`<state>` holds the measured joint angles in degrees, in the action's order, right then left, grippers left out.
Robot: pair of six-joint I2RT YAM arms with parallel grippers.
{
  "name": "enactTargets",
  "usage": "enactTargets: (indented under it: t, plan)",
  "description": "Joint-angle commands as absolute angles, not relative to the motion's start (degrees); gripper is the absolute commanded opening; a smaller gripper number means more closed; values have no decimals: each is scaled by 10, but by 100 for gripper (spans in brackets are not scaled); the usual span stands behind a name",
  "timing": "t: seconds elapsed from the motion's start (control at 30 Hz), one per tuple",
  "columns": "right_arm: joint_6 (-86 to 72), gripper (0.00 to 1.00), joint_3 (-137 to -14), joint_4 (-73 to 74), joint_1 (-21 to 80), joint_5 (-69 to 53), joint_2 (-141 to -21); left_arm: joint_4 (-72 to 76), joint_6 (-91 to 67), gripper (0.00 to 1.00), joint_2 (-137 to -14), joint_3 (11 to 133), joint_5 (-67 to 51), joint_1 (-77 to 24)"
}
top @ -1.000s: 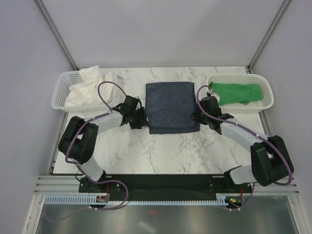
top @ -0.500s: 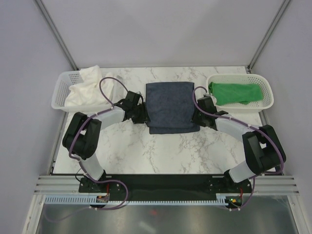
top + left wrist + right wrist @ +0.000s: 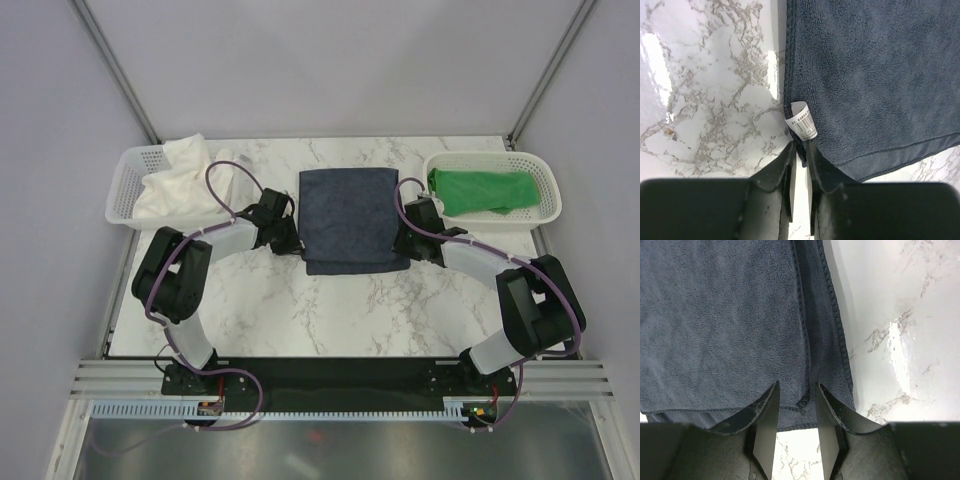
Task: Fold and stack the towels
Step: Fold the towel
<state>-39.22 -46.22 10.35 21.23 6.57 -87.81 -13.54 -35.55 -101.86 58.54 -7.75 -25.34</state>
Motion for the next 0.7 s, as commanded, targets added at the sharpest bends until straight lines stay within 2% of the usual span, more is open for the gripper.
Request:
enactTargets:
  t: [0.0, 0.07, 0.17, 0.2, 0.3, 0.67]
  plan:
    - [-391, 42, -468, 93, 214, 76, -872, -123, -367, 16, -1028, 602, -85, -250]
    - [-389, 41, -468, 92, 214, 75, -874, -123, -367, 8, -1026, 603, -85, -250]
    - [-389, 27, -466, 89, 214, 76, -875, -127, -365, 2, -1021, 605, -88, -250]
    - [-388, 17, -468, 89, 214, 76, -873, -127, -364, 2, -1020, 606, -88, -250]
    - [-382, 0, -474, 90, 214, 80, -866, -136, -359, 2, -1017, 614, -87, -250]
    - [-342, 0, -524, 136, 207, 98, -846, -170, -360, 2, -956, 642, -107, -251]
